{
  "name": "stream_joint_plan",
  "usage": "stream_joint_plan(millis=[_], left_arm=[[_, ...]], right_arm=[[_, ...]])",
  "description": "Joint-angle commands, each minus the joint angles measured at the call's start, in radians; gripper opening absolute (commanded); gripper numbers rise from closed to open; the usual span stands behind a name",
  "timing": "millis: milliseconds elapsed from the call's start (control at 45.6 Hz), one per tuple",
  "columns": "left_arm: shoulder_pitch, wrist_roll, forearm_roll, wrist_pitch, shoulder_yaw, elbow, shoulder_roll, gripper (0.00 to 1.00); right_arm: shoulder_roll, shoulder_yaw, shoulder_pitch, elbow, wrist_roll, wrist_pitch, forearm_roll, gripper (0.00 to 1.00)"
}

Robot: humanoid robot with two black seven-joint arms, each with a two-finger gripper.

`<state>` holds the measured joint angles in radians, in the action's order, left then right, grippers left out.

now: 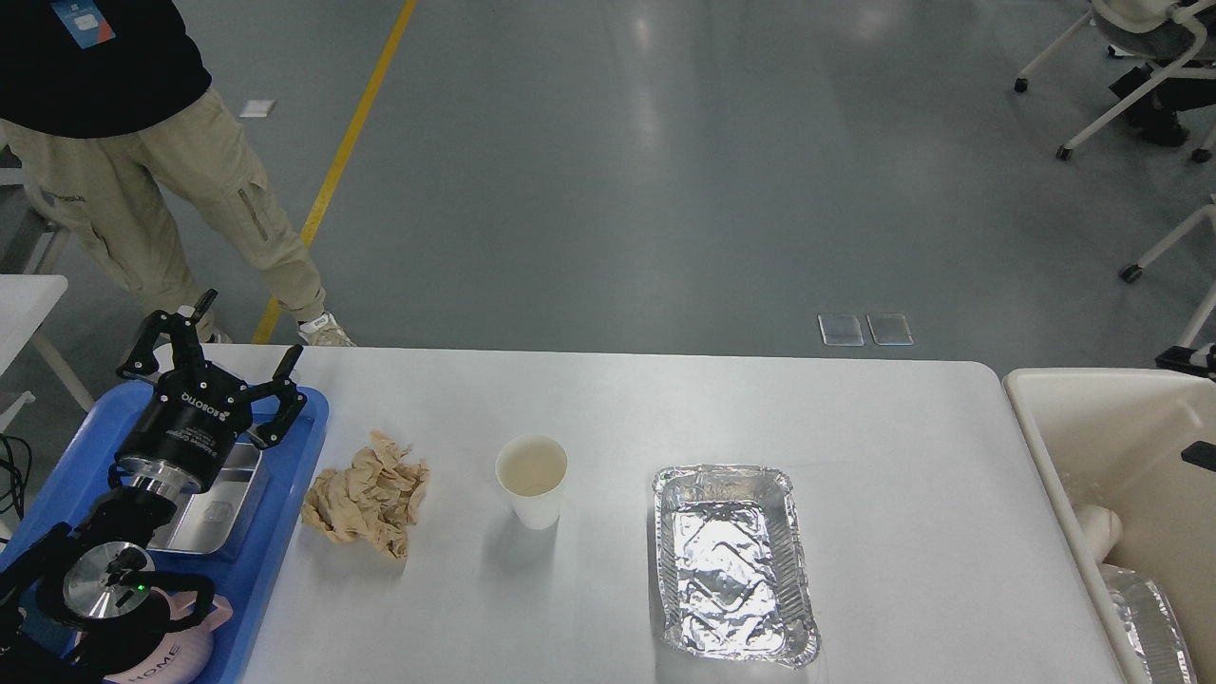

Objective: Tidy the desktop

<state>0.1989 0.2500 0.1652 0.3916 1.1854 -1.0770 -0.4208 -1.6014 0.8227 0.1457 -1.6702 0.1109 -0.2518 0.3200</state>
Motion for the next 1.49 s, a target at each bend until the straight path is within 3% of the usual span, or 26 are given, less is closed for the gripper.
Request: stream_joint_plan(millis=[0, 175, 351, 701, 921, 1469], left_arm=[[-0.004, 0.0, -0.001, 0.006, 0.003, 0.0, 0.001, 0.97], [-0.006, 0.002, -0.001, 0.006, 0.008, 0.0, 0.001, 0.97], [-0.006, 0.0, 0.0, 0.003, 0.005, 0.009, -0.001, 0.97], [-0.004, 0.0, 0.004, 0.0, 0.003, 0.017, -0.01, 0.97], [-0.006, 0.002, 0.007, -0.002, 0.005, 0.026, -0.009, 0.97], [-0.004, 0.0, 0.013, -0.023, -0.003, 0.052, -0.013, 0.97]], right_arm=[[0.002, -0.002, 0.0, -0.006, -0.002, -0.009, 0.017, 1.0], [0.006, 0.001, -0.005, -0.017, -0.019, -0.009, 0.036, 1.0], [0.084, -0.062, -0.023, -0.025, -0.128, 0.006, 0.031, 1.0], [0.264, -0.178, -0.028, -0.051, -0.143, 0.051, 0.085, 1.0], [0.348, -0.241, -0.032, -0.054, -0.223, 0.141, 0.086, 1.0], [0.609, -0.247, -0.083, -0.056, -0.235, 0.209, 0.082, 1.0]])
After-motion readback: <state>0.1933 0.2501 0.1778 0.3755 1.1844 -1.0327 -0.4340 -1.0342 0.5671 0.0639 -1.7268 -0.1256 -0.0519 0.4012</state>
